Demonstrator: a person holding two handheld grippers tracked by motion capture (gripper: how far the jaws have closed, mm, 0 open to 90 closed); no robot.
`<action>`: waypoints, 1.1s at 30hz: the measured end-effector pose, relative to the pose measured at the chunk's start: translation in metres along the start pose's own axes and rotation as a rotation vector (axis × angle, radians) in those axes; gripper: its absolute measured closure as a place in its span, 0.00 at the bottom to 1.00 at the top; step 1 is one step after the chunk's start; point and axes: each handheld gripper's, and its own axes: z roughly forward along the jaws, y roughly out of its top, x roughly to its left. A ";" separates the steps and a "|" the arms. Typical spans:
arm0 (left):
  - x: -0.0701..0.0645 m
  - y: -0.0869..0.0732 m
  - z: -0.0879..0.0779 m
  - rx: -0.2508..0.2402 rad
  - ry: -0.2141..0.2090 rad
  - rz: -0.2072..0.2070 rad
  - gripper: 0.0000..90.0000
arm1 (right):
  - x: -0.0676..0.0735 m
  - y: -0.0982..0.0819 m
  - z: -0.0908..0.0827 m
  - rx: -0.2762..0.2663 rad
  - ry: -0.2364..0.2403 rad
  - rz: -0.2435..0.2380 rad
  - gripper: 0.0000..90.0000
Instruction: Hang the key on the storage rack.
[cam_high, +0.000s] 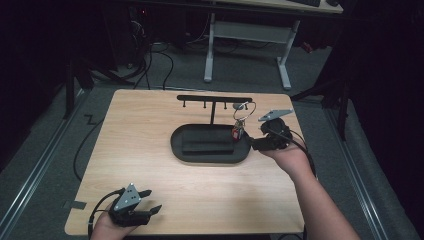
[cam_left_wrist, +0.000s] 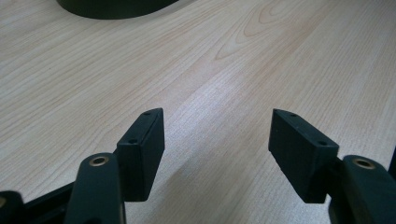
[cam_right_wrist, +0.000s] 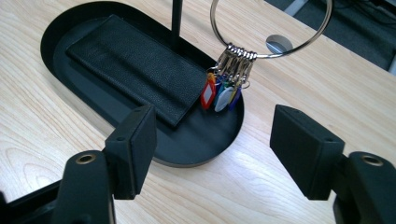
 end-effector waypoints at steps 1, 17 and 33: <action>0.000 0.000 0.000 0.002 0.002 0.001 0.41 | 0.001 -0.004 0.001 -0.007 -0.002 0.009 0.35; -0.003 0.000 0.004 0.016 -0.002 0.007 0.40 | 0.042 -0.081 0.022 -0.152 -0.018 0.066 0.24; -0.005 0.001 0.007 0.013 -0.016 0.010 0.40 | 0.084 -0.166 0.027 -0.253 -0.018 0.063 0.18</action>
